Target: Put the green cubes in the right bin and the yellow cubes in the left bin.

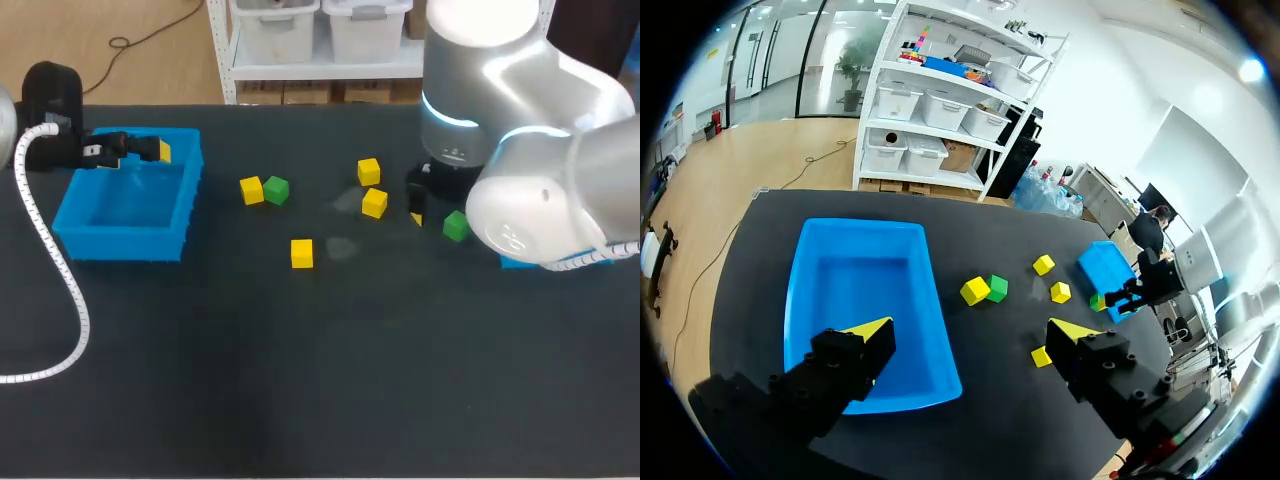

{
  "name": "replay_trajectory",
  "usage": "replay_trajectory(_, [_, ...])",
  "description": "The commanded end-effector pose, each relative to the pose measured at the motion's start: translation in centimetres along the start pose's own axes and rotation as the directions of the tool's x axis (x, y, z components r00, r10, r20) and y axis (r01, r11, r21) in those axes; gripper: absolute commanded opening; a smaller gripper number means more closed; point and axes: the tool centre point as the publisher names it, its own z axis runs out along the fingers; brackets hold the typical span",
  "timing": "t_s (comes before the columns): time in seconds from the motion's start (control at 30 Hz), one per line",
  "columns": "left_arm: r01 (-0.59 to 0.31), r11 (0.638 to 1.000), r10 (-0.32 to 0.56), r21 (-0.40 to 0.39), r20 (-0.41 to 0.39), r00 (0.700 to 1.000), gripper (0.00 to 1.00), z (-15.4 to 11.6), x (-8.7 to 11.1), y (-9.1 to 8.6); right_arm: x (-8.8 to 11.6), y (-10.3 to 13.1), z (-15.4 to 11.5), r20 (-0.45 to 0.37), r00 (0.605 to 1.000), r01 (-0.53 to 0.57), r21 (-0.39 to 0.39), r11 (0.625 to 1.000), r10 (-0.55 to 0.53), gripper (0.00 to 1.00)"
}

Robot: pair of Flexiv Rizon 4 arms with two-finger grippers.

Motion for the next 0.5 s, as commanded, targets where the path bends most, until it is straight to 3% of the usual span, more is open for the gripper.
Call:
replay_trajectory(0.03, [-0.002, 1.0, 0.002, 0.008, 0.006, 1.0, 1.0, 0.0, 0.1, 0.1, -0.6, 0.8, 0.2, -0.003, 1.0, 0.007, 0.009, 1.0, -0.007, 1.0])
replay_trajectory(0.5, [-0.002, 1.0, 0.002, 0.008, 0.006, 1.0, 1.0, 0.0, 0.1, 0.1, -1.9, 2.3, 1.6, 0.002, 0.999, 0.032, 0.021, 0.999, -0.032, 1.0])
